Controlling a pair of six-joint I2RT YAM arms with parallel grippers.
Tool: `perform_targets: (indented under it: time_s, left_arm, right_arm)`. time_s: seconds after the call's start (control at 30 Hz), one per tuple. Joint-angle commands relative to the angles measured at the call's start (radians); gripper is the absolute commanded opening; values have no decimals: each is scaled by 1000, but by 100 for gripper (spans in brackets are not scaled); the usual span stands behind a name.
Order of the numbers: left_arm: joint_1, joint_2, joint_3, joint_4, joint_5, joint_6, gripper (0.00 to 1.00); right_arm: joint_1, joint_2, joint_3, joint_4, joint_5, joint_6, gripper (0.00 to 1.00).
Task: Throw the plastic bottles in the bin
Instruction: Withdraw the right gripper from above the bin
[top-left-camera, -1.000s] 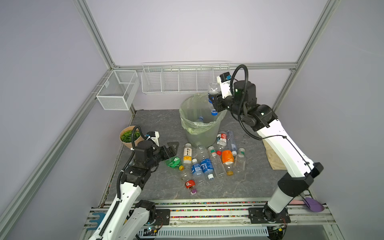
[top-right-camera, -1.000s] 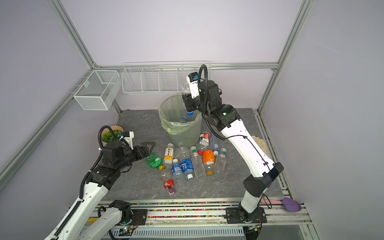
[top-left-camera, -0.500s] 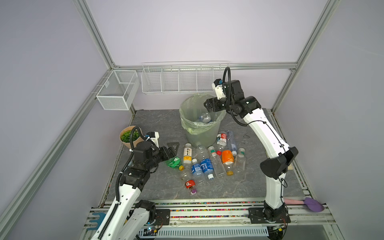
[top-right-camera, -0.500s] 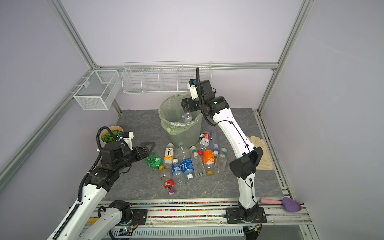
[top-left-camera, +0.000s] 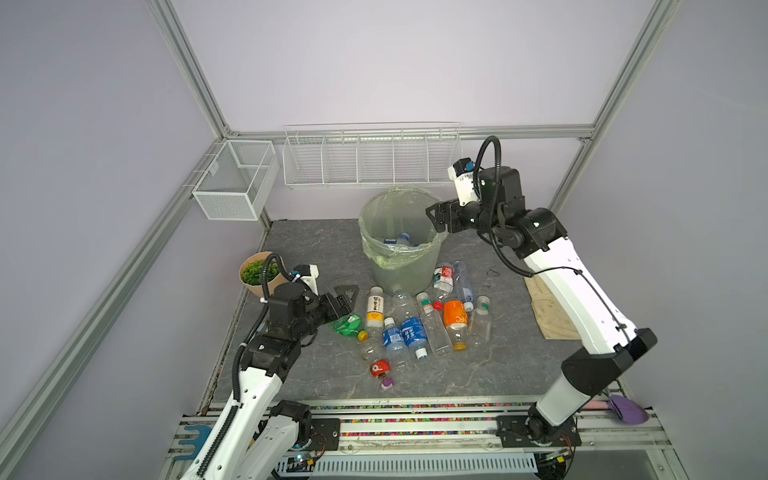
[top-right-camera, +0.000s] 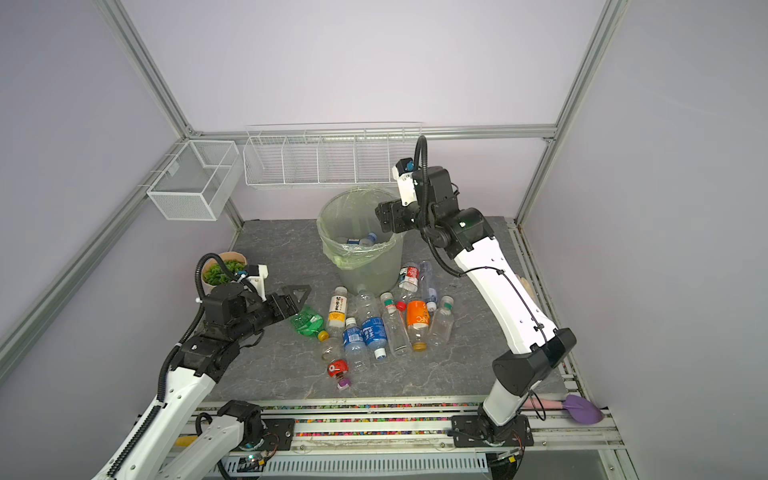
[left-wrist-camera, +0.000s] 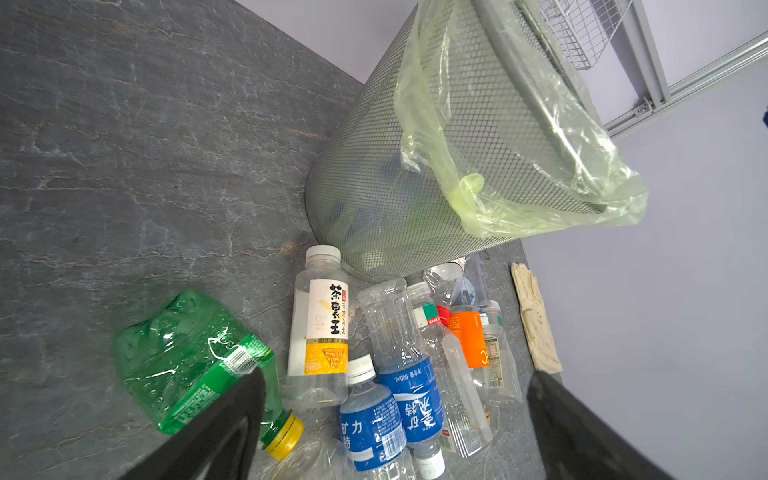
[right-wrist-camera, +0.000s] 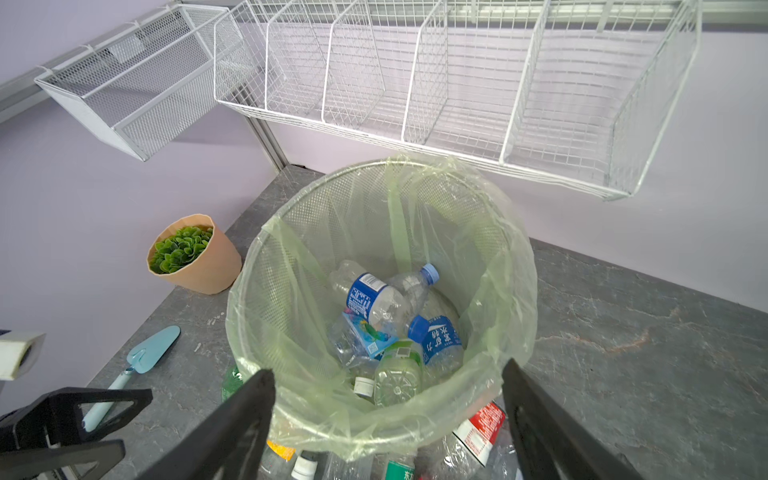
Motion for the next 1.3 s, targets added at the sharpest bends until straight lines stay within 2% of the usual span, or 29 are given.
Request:
perform_targets:
  time_s: [0.0, 0.27, 0.47, 1.0, 1.27]
  left_arm:
    - [1, 19, -7, -17, 2, -4, 97]
    - [-45, 91, -2, -51, -49, 24, 97]
    - [-101, 167, -1, -54, -89, 40, 96]
    - [-124, 402, 29, 65, -71, 42, 93]
    - [-153, 546, 89, 79, -106, 75, 91]
  right_arm:
    - [-6, -80, -84, 83, 26, 16, 88]
    - [-52, -135, -141, 7, -40, 58, 88]
    - [-67, -220, -280, 59, -30, 80, 88]
    - [-106, -403, -657, 110, -11, 162, 88]
    - [-120, -494, -803, 105, 9, 178, 89]
